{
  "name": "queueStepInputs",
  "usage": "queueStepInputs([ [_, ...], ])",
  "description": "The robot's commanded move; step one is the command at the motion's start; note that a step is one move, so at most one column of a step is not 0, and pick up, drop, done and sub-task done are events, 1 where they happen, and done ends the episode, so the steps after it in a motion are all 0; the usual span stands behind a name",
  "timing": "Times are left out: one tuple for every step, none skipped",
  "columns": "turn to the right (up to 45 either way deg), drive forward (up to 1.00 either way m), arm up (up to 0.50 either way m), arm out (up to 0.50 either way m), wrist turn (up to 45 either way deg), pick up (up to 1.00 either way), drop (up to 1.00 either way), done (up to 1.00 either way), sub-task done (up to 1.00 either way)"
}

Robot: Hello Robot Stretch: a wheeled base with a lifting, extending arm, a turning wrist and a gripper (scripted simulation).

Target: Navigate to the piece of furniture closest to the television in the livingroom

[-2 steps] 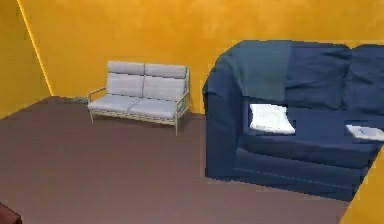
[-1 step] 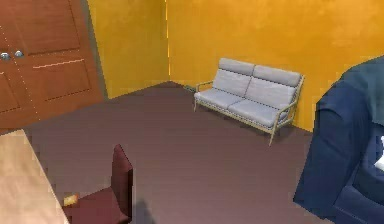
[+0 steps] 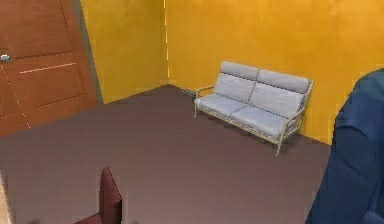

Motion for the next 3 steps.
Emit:
queueStepInputs([
  [24.0,0.0,0.0,0.0,0.0,0.0,0.0,0.0,0.0],
  [0.0,0.3,0.0,0.0,0.0,0.0,0.0,0.0,0.0],
  [45.0,0.0,0.0,0.0,0.0,0.0,0.0,0.0,0.0],
])
